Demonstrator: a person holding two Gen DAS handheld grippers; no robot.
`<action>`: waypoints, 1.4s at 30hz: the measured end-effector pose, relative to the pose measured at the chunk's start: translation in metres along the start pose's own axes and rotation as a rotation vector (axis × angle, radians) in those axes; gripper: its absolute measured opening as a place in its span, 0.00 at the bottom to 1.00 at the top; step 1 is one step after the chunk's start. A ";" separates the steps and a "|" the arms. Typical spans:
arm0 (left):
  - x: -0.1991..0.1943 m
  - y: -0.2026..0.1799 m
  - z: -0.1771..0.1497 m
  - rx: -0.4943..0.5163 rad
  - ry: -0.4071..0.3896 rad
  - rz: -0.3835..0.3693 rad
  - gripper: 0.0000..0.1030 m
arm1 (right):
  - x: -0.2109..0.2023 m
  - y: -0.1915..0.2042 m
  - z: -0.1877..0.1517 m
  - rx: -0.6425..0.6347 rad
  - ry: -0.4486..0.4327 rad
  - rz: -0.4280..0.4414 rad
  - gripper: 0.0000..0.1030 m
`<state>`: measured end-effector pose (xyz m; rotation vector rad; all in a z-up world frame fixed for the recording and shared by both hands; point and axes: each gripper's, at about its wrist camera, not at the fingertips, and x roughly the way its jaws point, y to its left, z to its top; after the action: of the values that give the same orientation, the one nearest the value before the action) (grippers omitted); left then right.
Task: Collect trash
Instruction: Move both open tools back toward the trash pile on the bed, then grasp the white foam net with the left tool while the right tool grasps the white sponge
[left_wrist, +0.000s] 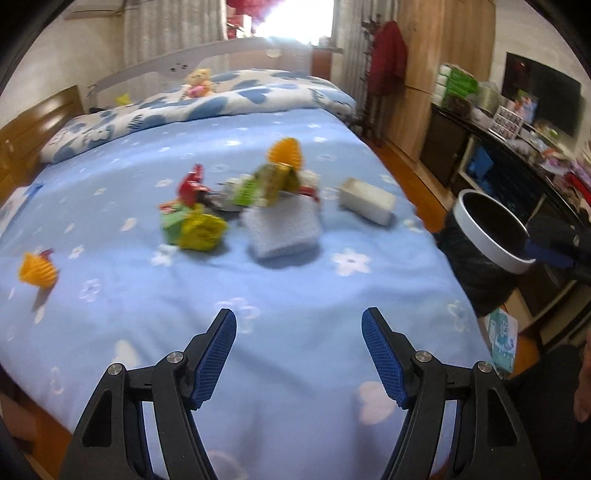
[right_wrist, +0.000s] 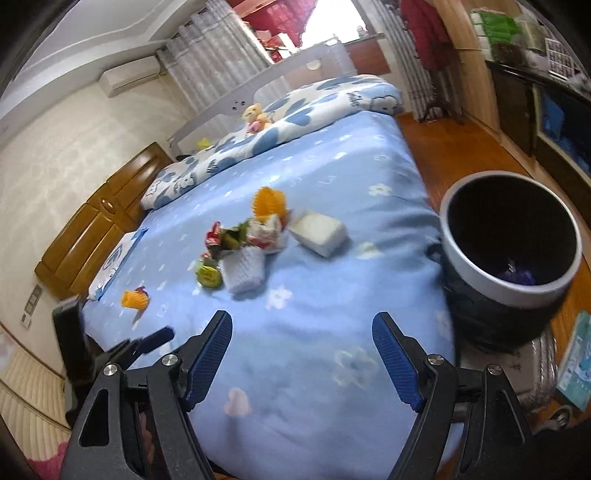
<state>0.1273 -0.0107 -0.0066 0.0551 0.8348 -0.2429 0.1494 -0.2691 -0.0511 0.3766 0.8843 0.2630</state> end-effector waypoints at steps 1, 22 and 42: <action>-0.002 0.005 -0.001 -0.003 -0.002 0.010 0.68 | 0.002 0.008 0.004 -0.003 -0.009 0.022 0.78; -0.016 0.028 0.012 -0.036 -0.028 0.038 0.74 | 0.002 0.011 0.004 -0.024 -0.055 0.010 0.78; 0.060 0.030 0.042 -0.100 0.044 0.013 0.75 | 0.072 0.015 0.029 -0.173 0.033 0.014 0.78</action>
<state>0.2040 0.0006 -0.0240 -0.0279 0.8886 -0.1875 0.2151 -0.2344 -0.0790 0.2184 0.8839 0.3565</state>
